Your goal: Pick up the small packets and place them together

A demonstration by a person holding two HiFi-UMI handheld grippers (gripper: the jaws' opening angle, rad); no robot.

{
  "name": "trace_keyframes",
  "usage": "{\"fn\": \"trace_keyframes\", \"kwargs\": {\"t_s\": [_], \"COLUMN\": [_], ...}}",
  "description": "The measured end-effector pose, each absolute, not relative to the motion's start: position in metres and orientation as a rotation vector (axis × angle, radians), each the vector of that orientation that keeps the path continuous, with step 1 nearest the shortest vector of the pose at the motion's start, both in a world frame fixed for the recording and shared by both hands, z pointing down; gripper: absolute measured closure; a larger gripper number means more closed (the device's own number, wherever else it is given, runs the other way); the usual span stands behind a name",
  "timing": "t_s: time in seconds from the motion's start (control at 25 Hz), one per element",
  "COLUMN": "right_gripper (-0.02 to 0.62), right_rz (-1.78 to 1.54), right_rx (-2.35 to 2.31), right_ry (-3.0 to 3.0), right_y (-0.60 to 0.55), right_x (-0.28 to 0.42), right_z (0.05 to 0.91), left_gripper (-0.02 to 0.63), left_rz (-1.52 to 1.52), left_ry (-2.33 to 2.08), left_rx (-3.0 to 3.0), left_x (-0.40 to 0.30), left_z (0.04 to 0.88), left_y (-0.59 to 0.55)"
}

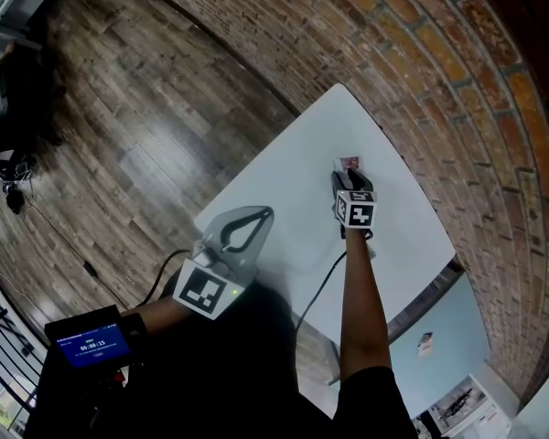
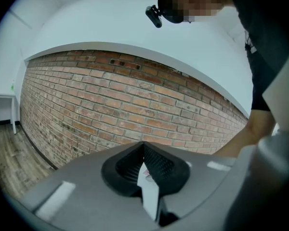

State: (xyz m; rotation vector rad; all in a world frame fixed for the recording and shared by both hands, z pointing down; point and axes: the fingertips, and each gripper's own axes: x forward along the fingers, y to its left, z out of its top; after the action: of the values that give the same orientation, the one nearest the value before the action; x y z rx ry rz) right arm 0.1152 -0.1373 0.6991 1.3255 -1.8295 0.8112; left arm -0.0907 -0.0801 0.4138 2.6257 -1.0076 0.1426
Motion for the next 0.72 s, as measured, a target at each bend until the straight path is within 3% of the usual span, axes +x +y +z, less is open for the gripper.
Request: {"fn": "trace_keyframes", "kwargs": {"t_s": [0.56,0.6,0.64,0.72], "right_gripper": [0.463,0.481,0.576,0.578], "right_rz": [0.486,0.481,0.479,0.496], "right_rx": [1.175,1.179,1.182,1.183], "right_ry": [-1.680,-1.672,-1.662,-1.646], "right_y": [-0.140,-0.140,-0.138,-0.132], "right_x": [0.108,0.109,0.110,0.113], "right_z": [0.710,0.709,0.710,0.713], "left_gripper": [0.604,0.604,0.604,0.604], "left_rz": [0.133,0.134,0.137,0.139], "left_ry": [-1.019,-1.020,-1.019,-1.021], "left_rx": [2.616,2.615,2.614,2.613], "left_x": [-0.095,-0.096,-0.097,-0.098], "left_z": [0.415,0.415,0.416,0.416], "left_y": [-0.087,-0.087,-0.086,-0.086]}}
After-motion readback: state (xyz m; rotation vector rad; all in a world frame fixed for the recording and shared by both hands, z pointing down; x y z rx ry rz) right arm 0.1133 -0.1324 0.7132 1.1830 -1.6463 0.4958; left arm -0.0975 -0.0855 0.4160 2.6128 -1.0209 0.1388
